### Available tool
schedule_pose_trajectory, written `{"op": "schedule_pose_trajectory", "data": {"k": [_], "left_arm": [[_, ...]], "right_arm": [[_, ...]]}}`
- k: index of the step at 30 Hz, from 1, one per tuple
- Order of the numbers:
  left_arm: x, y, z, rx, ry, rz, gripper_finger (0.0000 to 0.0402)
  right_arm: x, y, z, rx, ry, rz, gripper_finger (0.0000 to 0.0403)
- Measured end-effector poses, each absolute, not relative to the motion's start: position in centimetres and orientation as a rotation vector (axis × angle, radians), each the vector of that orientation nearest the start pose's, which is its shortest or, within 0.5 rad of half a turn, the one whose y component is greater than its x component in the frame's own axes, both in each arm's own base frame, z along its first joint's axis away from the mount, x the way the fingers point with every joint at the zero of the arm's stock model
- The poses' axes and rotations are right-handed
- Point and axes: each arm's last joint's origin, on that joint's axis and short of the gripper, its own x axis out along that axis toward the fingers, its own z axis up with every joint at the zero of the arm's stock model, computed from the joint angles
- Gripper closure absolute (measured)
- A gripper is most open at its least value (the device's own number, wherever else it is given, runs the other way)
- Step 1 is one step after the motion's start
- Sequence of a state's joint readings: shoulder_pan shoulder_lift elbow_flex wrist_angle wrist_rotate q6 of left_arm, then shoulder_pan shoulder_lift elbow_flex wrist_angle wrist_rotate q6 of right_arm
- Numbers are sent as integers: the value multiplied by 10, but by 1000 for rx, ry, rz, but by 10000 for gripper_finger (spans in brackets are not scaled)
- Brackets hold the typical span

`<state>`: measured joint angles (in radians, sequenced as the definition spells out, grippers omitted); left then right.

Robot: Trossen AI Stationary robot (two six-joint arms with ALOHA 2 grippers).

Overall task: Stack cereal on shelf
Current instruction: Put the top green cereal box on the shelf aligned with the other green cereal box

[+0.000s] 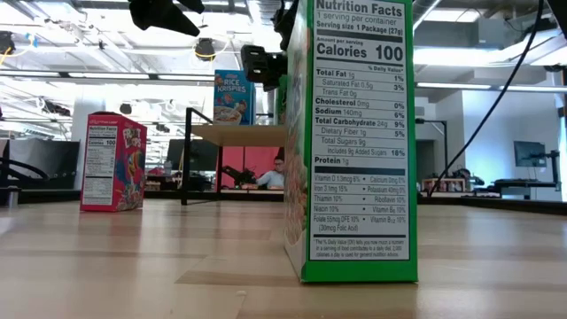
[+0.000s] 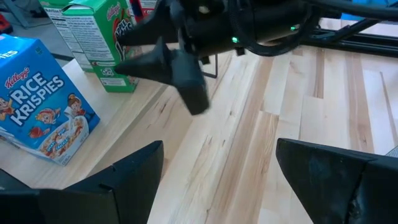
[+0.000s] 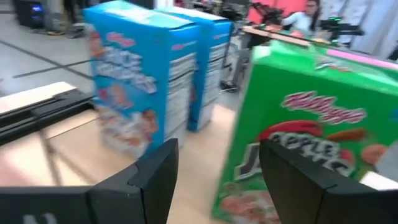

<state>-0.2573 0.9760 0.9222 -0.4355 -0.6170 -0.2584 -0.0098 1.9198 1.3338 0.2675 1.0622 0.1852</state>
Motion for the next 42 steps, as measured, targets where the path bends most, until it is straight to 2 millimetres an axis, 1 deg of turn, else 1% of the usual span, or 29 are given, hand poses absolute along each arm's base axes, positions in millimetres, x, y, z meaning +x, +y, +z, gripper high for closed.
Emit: {"op": "schedule_pose_trajectory", "data": {"k": [6,9,12,14,19,26,34,39,42], "left_arm": [[198,-35,326,-43,396,406,99],[198,-35,326,-43,396,406,99],[198,-35,326,-43,396,406,99],[198,-35,326,-43,396,406,99],[198,-35,326,-37,397,405,99],[198,-35,326,-33,398,405,99],[198,-35,326,-33,398,405,99],[198,-35,326,-33,397,405,99],[198,-35,326,-33,398,405,99]], "right_arm": [[427,-16,240,6,200,-990,154],[428,-15,242,20,177,-988,154],[428,-20,243,45,154,-988,154],[430,-25,245,79,135,-958,154],[430,-35,245,102,132,-936,154],[430,-38,245,107,126,-943,154],[429,-47,246,118,111,-962,154],[428,-50,246,111,102,-1021,154],[428,-50,246,110,101,-1028,154]]}}
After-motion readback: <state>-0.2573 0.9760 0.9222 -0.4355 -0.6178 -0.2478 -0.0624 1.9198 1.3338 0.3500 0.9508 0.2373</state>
